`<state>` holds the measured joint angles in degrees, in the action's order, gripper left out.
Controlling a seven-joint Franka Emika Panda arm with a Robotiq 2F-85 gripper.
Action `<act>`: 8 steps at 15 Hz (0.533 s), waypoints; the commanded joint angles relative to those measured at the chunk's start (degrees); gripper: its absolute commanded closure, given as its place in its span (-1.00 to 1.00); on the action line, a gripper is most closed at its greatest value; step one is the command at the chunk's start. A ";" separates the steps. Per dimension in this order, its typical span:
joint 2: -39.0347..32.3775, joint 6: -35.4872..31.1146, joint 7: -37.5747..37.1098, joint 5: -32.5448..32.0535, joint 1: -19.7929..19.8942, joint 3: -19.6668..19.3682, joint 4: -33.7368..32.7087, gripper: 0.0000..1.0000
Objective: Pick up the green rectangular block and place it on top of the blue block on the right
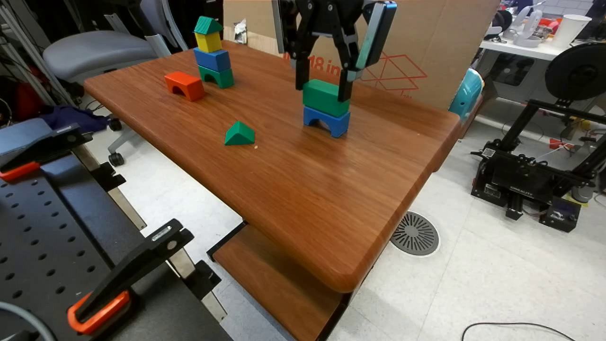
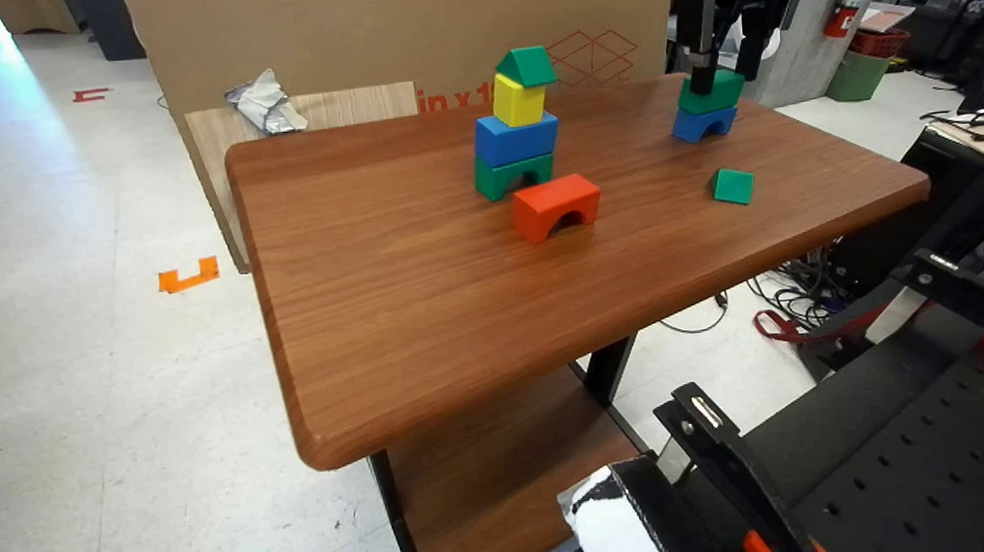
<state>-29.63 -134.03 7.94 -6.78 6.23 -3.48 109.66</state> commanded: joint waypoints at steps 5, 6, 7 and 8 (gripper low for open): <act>-0.73 3.15 1.15 0.22 -0.02 0.27 -1.65 -1.00; -0.55 3.17 1.13 0.17 -0.02 0.24 -1.50 -1.00; -0.08 3.10 1.27 0.13 0.00 0.25 -1.06 -1.00; 0.61 2.86 1.26 0.13 -0.01 0.26 -0.38 -1.00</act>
<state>-29.82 -132.80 8.15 -6.78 6.22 -3.38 109.54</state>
